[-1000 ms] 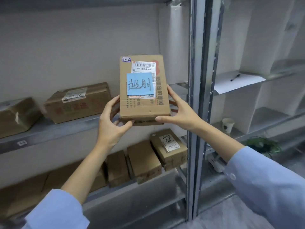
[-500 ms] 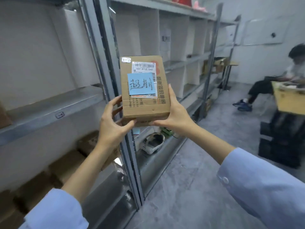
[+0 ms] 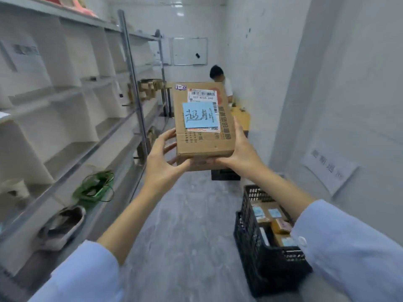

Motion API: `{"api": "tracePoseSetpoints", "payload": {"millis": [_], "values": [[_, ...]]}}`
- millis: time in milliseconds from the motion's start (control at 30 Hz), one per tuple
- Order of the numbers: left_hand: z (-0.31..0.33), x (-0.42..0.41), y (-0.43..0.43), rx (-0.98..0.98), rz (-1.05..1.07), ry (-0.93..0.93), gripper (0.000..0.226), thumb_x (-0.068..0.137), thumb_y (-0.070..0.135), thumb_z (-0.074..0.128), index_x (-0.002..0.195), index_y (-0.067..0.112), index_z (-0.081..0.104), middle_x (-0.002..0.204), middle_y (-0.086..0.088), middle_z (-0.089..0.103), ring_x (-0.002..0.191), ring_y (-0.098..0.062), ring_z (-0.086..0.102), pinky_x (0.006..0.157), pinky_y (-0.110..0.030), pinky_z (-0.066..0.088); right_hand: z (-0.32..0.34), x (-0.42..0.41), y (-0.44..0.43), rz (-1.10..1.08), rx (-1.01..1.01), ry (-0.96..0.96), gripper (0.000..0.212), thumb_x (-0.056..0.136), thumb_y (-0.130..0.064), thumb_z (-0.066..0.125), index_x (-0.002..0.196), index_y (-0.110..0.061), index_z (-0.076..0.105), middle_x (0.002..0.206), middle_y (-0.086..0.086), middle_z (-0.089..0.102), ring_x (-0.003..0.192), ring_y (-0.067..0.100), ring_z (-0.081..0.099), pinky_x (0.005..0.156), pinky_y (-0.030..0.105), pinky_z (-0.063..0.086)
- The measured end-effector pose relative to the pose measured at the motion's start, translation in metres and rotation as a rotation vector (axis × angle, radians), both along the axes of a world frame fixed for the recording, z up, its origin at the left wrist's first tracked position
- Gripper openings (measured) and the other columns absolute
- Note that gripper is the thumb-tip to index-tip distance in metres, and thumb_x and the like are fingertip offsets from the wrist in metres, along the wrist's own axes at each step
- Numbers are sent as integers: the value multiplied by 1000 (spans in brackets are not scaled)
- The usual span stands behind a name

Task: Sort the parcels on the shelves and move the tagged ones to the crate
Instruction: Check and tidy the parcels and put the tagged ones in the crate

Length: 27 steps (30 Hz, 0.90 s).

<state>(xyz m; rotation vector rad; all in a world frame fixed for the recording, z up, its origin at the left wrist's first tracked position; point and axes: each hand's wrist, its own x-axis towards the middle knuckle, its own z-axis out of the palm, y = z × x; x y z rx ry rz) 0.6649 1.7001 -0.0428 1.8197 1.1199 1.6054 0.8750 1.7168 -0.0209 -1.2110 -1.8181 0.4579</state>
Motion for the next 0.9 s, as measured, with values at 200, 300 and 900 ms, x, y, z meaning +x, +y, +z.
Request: {"api": "tracePoseSetpoints", "payload": {"millis": [200, 300, 900], "values": [[-35, 167, 41, -67, -178, -15, 70, 76, 15, 81, 135, 31, 46, 135, 15, 52, 121, -3, 53, 84, -23, 57, -29, 170, 10, -134, -96, 5, 132, 58, -48, 89, 155, -31, 1, 146, -10, 45, 128, 4, 45, 104, 27, 39], [-54, 226, 56, -103, -228, 9, 69, 77, 16, 81, 134, 32, 46, 134, 17, 52, 121, -4, 54, 91, -34, 56, -51, 230, 10, -204, -132, 19, 130, 57, -53, 86, 155, -32, 4, 138, -20, 47, 120, -3, 44, 95, 17, 37], [-184, 371, 219, -394, -365, 122, 73, 76, 24, 83, 137, 33, 44, 135, 20, 52, 123, -2, 52, 92, -34, 55, -191, 375, 145, -331, -390, 130, 114, 66, -31, 88, 153, -29, 14, 117, -55, 36, 109, -31, 37, 83, -2, 35]]}}
